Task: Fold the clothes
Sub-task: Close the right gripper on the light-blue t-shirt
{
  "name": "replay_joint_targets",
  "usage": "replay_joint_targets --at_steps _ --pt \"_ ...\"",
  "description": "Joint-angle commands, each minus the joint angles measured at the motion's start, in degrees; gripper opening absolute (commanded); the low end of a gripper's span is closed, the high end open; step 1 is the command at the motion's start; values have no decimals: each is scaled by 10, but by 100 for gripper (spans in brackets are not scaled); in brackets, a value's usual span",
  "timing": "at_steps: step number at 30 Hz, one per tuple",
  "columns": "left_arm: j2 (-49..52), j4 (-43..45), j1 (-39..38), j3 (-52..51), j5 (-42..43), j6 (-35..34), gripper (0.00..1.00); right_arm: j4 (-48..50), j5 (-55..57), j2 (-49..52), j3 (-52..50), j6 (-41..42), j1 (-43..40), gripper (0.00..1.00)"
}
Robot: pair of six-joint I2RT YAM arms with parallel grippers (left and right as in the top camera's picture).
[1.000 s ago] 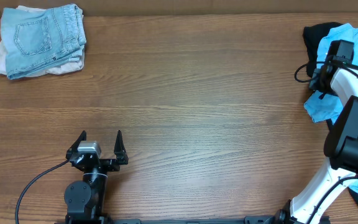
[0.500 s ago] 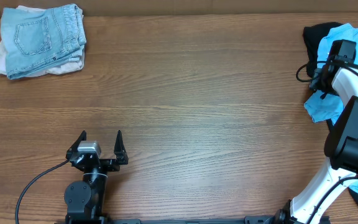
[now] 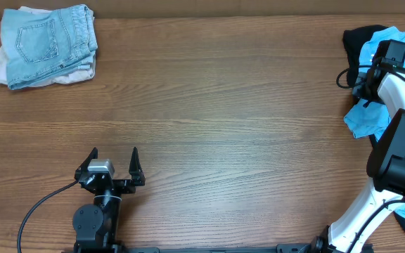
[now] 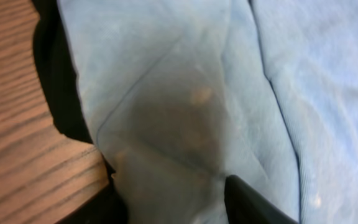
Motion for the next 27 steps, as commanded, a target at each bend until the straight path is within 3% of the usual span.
replay_joint_targets --at_steps 1,5,9,14,22,25,27 --pt "-5 -1 3 -2 -4 11 100 1 -2 -18 16 2 1 65" --pt "-5 -1 3 -2 -4 11 100 3 -3 -18 16 2 5 68" --pt "-5 -1 3 -2 -4 11 100 4 -5 -18 16 2 5 48" --pt "-5 -1 3 -2 -4 11 100 8 -4 -18 16 2 5 43" --pt "-5 -1 3 -2 -4 11 100 5 -5 -18 29 2 6 48" --pt "-5 -1 3 -2 -4 11 100 0 -4 -18 36 2 6 26" --pt "-5 -1 3 -2 -4 11 100 -1 -4 -18 37 2 6 19"
